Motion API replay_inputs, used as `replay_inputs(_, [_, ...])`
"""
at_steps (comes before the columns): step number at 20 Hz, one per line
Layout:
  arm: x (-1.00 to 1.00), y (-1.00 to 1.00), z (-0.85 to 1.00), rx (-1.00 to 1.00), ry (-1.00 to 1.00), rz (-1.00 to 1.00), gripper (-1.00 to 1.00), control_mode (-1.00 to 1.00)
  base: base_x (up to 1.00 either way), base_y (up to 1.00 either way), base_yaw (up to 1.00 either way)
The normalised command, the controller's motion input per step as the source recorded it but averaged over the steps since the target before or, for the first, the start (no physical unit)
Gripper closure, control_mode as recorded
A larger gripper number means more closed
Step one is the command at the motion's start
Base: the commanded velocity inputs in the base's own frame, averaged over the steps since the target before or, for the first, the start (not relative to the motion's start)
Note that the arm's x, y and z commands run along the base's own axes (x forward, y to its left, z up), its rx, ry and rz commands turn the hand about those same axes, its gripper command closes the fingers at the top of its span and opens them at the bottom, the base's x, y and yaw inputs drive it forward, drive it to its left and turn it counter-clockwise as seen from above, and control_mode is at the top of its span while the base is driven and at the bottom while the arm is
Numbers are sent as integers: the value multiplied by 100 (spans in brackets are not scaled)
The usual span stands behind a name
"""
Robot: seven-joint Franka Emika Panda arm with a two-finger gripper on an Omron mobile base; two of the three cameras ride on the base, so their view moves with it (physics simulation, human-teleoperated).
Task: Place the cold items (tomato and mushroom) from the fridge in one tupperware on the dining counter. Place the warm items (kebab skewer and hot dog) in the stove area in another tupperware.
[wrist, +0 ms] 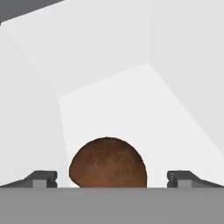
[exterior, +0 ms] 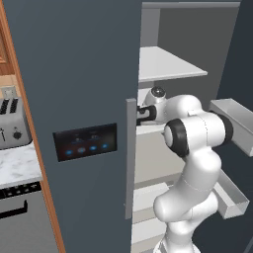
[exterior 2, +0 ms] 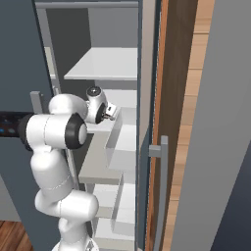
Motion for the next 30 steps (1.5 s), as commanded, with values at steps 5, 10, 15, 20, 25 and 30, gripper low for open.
replay_inputs(5, [9, 0, -13, -5, 0, 0, -100, -100, 0, 0, 0])
replay_inputs(10, [2, 0, -7, -2, 0, 0, -100, -100, 0, 0, 0])
replay_inputs(15, [0, 0, 0, 0, 0, 0, 100, -100, 0, 0, 0])
replay_inputs(20, [0, 0, 0, 0, 0, 0, 100, -100, 0, 0, 0])
replay_inputs(25, [0, 0, -1, 0, 0, 0, 100, -100, 0, 0, 0])
replay_inputs(30, [-12, -2, 0, 0, 0, -1, 100, -100, 0, 0, 0])
